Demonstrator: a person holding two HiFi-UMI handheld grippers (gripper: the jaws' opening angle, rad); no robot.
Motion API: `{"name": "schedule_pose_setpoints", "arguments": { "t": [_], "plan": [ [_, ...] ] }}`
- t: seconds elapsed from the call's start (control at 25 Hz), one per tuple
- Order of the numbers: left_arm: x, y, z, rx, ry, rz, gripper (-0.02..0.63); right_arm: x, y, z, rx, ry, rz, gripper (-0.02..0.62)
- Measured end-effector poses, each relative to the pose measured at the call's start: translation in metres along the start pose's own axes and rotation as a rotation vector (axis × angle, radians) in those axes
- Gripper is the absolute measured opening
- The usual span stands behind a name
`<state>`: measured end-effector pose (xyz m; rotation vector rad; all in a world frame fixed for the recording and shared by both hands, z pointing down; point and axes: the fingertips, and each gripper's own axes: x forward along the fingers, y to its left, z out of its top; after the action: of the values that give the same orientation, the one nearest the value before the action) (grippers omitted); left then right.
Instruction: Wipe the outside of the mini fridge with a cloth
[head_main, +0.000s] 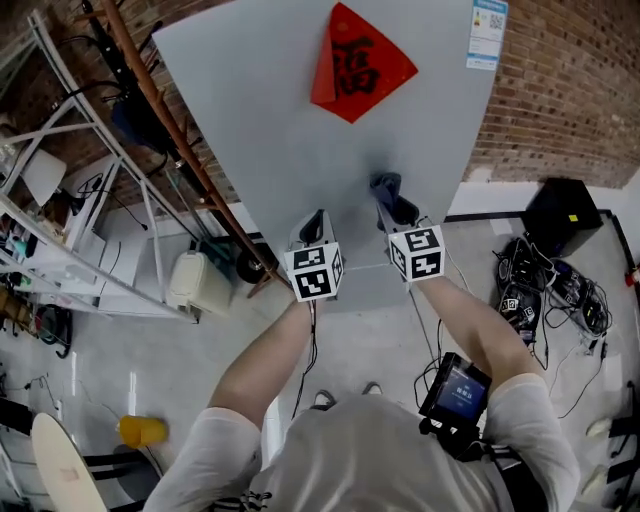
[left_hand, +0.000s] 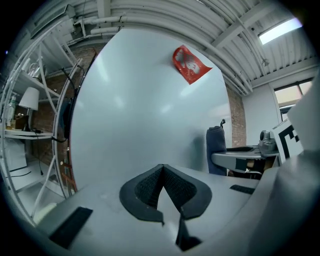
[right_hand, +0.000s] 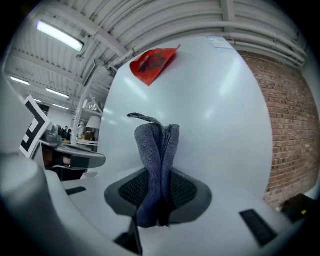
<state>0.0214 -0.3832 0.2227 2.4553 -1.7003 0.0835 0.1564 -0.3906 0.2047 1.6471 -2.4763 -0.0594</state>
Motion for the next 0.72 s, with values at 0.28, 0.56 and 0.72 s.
{"name": "schedule_pose_setpoints", "arguments": {
  "t": [0.28, 0.56, 0.72],
  "plan": [
    [-0.035, 0.091, -0.036, 0.014, 0.044, 0.113, 0.000, 0.047, 0.121, -0.026, -0.026, 0.074, 0.171, 0.104],
    [-0.059, 0.168, -0.067, -0.023, 0.058, 0.155, 0.000, 0.097, 0.224, -0.048, -0.024, 0.112, 0.258, 0.104],
    [-0.060, 0.190, -0.085, -0.055, 0.074, 0.154, 0.000, 0.118, 0.250, -0.067, 0.012, 0.148, 0.253, 0.104]
  ]
}}
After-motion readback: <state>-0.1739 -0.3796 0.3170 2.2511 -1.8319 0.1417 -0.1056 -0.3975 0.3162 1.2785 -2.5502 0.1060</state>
